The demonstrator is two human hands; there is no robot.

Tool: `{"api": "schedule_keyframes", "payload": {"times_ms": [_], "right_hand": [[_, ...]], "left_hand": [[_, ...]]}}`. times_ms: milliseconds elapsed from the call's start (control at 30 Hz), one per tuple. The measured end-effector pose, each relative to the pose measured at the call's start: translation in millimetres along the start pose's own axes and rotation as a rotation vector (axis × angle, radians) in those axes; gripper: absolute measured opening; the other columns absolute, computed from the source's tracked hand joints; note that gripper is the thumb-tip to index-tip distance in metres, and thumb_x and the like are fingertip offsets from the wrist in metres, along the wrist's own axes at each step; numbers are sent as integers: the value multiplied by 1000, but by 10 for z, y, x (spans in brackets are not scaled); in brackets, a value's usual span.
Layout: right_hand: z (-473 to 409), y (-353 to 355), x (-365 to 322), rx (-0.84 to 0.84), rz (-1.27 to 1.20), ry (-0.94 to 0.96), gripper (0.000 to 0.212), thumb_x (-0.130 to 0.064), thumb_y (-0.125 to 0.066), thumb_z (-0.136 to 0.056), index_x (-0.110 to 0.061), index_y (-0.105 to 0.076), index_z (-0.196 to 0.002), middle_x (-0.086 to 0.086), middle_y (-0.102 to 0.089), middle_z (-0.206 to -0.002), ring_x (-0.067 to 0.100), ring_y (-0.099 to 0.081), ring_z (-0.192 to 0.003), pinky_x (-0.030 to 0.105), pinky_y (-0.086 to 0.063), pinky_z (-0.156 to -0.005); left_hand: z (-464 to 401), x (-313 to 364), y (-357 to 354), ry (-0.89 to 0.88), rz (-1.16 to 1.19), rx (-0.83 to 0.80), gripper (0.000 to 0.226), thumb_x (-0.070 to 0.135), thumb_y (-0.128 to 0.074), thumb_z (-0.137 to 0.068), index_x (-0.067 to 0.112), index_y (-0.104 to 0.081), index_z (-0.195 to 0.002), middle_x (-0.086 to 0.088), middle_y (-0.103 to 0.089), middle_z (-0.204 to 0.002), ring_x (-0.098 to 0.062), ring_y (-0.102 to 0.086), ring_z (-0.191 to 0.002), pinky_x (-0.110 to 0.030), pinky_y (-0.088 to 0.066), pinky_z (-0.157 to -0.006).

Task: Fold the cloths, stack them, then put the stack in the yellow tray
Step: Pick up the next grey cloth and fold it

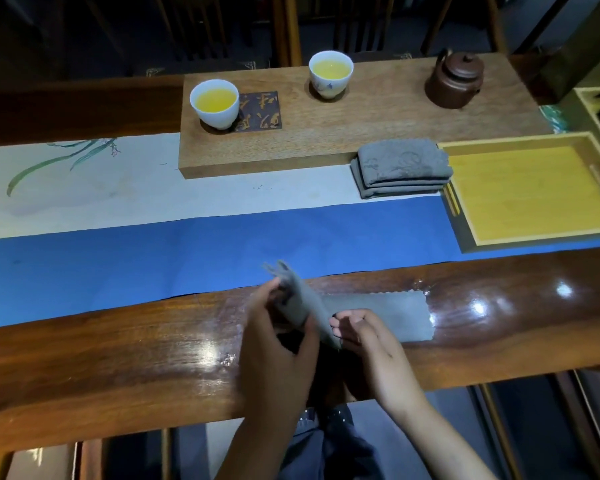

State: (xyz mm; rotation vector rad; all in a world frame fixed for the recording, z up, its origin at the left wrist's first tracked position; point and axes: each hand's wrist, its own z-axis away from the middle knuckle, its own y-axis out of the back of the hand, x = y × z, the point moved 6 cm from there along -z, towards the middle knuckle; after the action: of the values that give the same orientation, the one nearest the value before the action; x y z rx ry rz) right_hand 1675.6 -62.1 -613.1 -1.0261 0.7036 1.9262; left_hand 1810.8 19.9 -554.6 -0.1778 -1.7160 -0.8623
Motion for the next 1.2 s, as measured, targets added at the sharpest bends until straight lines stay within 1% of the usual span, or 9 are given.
{"api": "schedule_keyframes", "payload": {"times_ms": [167,300,367,467,567,733,867,967,1200], "right_hand": [[-30,85,-16,-39,-450,-204,51,-47,-35,-97,-5,-63,-86,8,-65,-70,17,-63,-68,26,-50,-67],[-33,453,8,19,-579,-122,77,-73,-45,-78,-11,-63,-119,15,-69,-109,29,-64,-102,42,-47,-91],[-24,614,6,18,-522,-101,73,-71,-53,-75,-13,-64,-119,10,-70,-114,27,-65,-106,44,-48,-92],[-29,865,55,156,-195,-60,40,-45,-65,-79,-7,-66,-91,6,-66,-86,23,-62,-84,42,-46,-81],[-9,1018,113,295,27,-5,15,-21,-62,-88,-10,-67,-79,4,-69,-71,17,-63,-68,38,-49,-69],[27,1098,123,434,472,122,33,-34,-61,-89,-7,-51,-72,15,-52,-68,26,-47,-62,32,-34,-54],[-31,1047,40,463,555,220,31,-29,-63,-89,-17,-43,-69,6,-46,-74,8,-42,-75,13,-30,-59],[-139,1013,54,432,612,218,30,-29,-64,-88,-13,-46,-71,8,-49,-83,11,-37,-84,20,-27,-64],[-160,1043,42,404,644,176,27,-36,-63,-88,-13,-50,-83,3,-52,-81,13,-49,-71,19,-32,-55]], "left_hand": [[67,282,-429,-205,-167,-207,39,27,-58,-72,31,-51,-110,13,-56,-103,-4,-53,-96,-9,-36,-81],[190,369,-792,-309,-298,-398,33,25,-53,-69,28,-59,-102,9,-60,-101,-8,-51,-93,-17,-38,-78],[256,366,-944,-343,-322,-470,31,25,-55,-71,26,-62,-101,7,-61,-100,-12,-55,-92,-18,-39,-75],[341,327,-1102,-339,-305,-578,30,33,-62,-75,27,-60,-105,8,-58,-103,-14,-59,-94,-21,-45,-75],[347,255,-1057,-279,-279,-530,26,40,-57,-79,26,-58,-101,10,-57,-101,-10,-56,-91,-25,-48,-74],[237,-76,-741,-39,-330,-212,22,22,-66,-87,11,-58,-105,-6,-57,-99,-26,-57,-89,-31,-45,-72],[214,-285,-708,193,-202,-270,32,32,-64,-88,18,-52,-113,3,-57,-108,-17,-59,-99,-28,-49,-78],[225,-284,-775,300,-93,-287,35,37,-67,-84,27,-49,-112,17,-59,-100,-6,-60,-92,-16,-44,-69],[198,-269,-971,558,174,-443,28,25,-68,-86,18,-62,-113,3,-69,-106,-9,-64,-92,-22,-47,-68]]}}
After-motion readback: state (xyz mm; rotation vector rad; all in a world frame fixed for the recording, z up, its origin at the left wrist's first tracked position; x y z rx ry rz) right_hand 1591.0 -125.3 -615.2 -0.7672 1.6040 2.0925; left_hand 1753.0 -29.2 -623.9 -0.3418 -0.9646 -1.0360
